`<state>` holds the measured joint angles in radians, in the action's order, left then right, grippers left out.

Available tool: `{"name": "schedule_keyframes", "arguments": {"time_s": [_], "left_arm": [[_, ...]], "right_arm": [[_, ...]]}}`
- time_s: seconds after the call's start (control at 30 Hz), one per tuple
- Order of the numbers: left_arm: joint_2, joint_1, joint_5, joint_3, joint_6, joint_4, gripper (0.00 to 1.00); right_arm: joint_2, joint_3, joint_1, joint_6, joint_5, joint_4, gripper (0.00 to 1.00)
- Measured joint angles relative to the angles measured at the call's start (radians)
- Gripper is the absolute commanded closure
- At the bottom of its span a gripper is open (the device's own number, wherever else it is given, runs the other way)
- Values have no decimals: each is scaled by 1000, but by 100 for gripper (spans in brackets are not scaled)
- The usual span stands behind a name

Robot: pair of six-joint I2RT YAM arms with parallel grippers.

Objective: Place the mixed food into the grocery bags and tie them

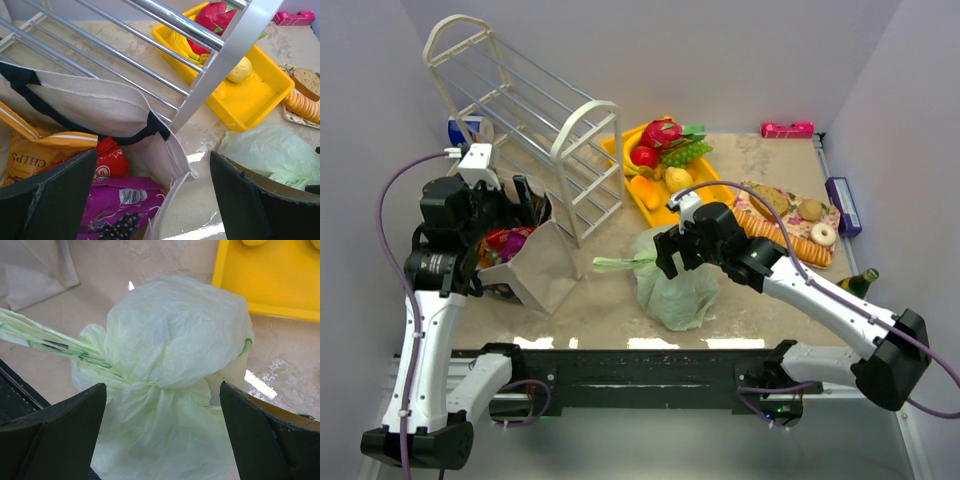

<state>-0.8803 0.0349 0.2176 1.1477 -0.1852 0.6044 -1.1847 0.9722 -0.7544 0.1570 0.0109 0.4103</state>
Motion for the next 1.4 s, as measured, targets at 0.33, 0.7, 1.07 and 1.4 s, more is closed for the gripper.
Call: {"name": "schedule_keyframes", "arguments": {"time_s": [0.33,0.7,1.07,1.4], "left_arm": [[21,0,14,0,52,22,2],[10,251,118,-1,67,-25,2],[-66,437,443,-74,16,-348,0],[-231,592,516,-107,50,-380,0]], "right_arm": [[-66,-52,-7,1,18,-19,80],[59,-58,-7,13,-109,-40,100],[132,-6,-7,5,-236,-27,100],[187,30,-7,6,-325,-29,100]]}}
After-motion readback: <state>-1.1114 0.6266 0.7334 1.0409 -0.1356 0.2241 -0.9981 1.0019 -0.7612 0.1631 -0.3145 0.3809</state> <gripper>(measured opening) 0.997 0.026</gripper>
